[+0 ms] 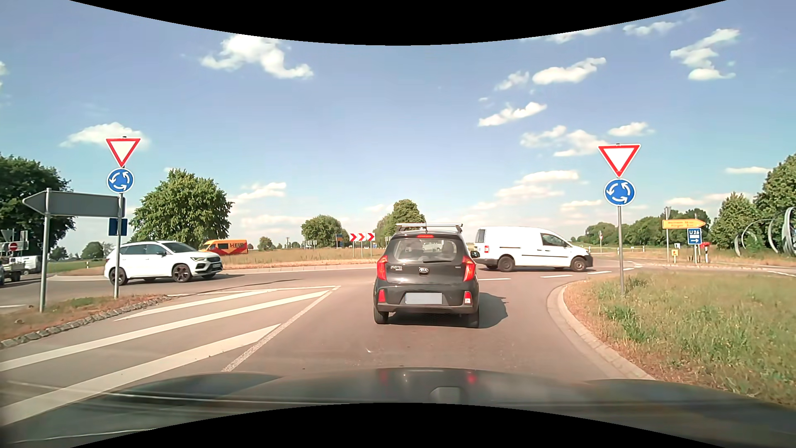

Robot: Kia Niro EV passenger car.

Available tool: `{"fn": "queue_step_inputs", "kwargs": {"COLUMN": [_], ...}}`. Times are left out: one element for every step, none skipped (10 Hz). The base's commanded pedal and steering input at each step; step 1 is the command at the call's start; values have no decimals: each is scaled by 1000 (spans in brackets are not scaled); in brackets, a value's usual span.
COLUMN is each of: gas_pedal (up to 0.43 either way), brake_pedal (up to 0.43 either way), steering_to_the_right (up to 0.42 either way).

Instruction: Follow the waypoints while adhering to traffic rules and regulations

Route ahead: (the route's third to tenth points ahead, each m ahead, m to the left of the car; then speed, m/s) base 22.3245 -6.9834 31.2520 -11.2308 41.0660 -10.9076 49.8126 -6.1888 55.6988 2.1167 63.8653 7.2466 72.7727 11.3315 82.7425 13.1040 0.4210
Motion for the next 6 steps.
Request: {"fn": "queue_step_inputs", "kwargs": {"gas_pedal": [0,0,0,0,0,0], "brake_pedal": [183,183,177,183,177,183], "steering_to_the_right": [38,38,38,38,38,38]}}
